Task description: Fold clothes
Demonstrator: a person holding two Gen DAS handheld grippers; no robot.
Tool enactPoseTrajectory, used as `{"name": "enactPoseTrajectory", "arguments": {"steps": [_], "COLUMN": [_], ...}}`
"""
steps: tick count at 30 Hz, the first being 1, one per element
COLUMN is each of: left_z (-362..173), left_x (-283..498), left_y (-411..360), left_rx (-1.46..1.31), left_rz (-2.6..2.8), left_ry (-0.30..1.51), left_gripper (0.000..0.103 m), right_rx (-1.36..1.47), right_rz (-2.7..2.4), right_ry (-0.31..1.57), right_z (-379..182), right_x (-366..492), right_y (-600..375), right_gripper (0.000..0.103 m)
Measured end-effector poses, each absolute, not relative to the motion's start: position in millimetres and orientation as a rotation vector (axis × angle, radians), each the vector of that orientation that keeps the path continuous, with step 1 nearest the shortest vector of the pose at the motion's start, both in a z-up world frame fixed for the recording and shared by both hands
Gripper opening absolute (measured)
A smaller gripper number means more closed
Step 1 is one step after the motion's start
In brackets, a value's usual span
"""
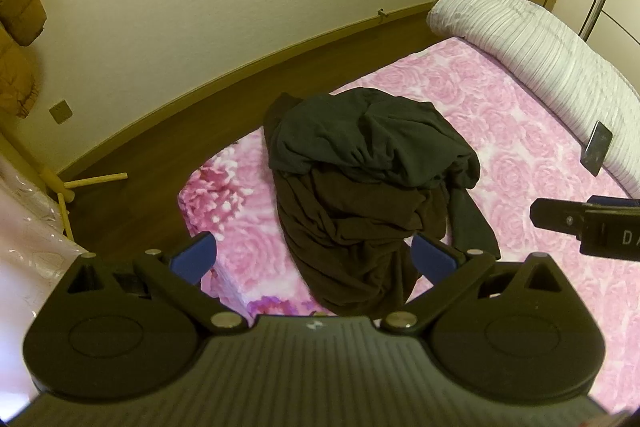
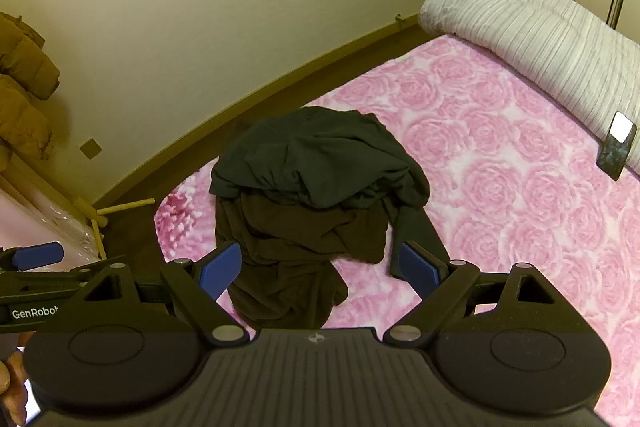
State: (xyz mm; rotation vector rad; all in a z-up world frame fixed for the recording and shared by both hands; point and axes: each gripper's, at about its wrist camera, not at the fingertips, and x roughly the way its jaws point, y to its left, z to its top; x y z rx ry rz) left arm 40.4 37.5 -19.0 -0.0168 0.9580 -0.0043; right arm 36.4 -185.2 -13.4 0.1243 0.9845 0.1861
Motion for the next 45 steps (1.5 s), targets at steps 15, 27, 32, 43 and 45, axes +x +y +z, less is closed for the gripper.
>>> {"name": "enactPoseTrajectory", "arguments": {"steps": [15,27,32,43,45], "left_z": [-65,-208,-231,-172,-151], "left_x": [119,247,269,279,276], "left_y": [68,49,53,69,69], "left_rx": [0.258,0.632,0.652,0.539,0.513], "left_rz": [-0.191,-0.657,-0.782,-0.784,-0.783], "left_ry": [0.894,0.848,0.844,0.775,0.733], "left_gripper": [0.102,0.075,0.025,0.011,0.011], "right_rx": [0.039,-0.113,-0.115,0.0,0.016], "right_rz": [0.201,0.128,0.151,0.186,0.189], "right_ry": [0.939,1.023,1.036,1.111,1.057], "right_z": [-38,-146,-195,-202,-177], "right_x": [78,199,248,290,280], "right_y": [-205,-198,-198,-190,-189], "right_gripper": [0.088,0.087,0.087,0.008,0.006]}}
